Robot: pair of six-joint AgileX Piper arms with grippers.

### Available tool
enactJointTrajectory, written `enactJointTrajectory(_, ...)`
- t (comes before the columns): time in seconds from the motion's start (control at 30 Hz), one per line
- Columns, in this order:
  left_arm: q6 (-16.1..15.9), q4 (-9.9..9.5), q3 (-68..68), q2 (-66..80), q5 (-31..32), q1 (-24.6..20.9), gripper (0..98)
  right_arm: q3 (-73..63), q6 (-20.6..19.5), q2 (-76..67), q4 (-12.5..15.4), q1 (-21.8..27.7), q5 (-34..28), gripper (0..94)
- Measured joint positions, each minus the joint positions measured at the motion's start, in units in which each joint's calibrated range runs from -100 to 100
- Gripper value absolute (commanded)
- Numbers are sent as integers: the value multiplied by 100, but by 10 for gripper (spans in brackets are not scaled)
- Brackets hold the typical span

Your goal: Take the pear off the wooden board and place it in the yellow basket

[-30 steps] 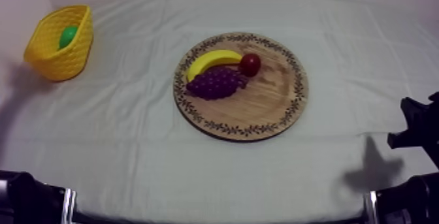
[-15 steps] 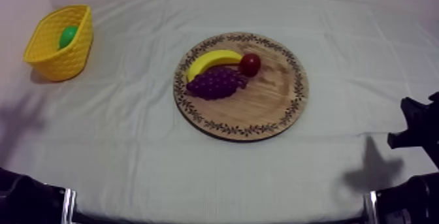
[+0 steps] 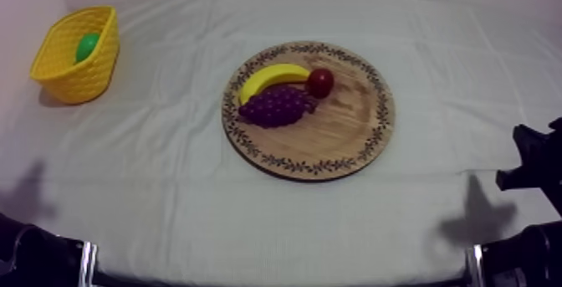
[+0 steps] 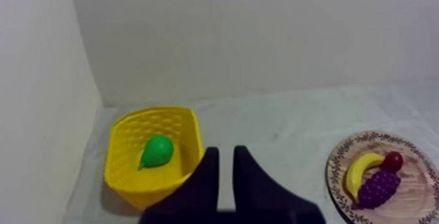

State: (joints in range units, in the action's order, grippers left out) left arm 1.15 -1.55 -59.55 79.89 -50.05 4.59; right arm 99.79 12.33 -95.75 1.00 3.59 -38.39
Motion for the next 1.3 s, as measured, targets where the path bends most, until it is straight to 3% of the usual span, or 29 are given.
enactJointTrajectory(0.4, 99, -114, -2592, 1573, 1621, -63, 0, 0, 0, 0, 0, 0, 0, 3)
enactJointTrajectory(0.7, -7, -120, -3875, 1996, 1911, -124, 0, 0, 0, 0, 0, 3, 0, 3)
enactJointTrajectory(1.0, -262, -76, -4018, 2011, 1922, -130, 2, 0, 0, 0, 0, 4, 0, 3)
enactJointTrajectory(1.13, -54, -66, -4018, 2011, 1922, -130, 1, 0, 0, 0, 0, 7, 0, 3)
enactJointTrajectory(1.3, 558, -60, -4018, 2011, 1922, -130, 1, 0, 0, 0, 0, 7, 0, 3)
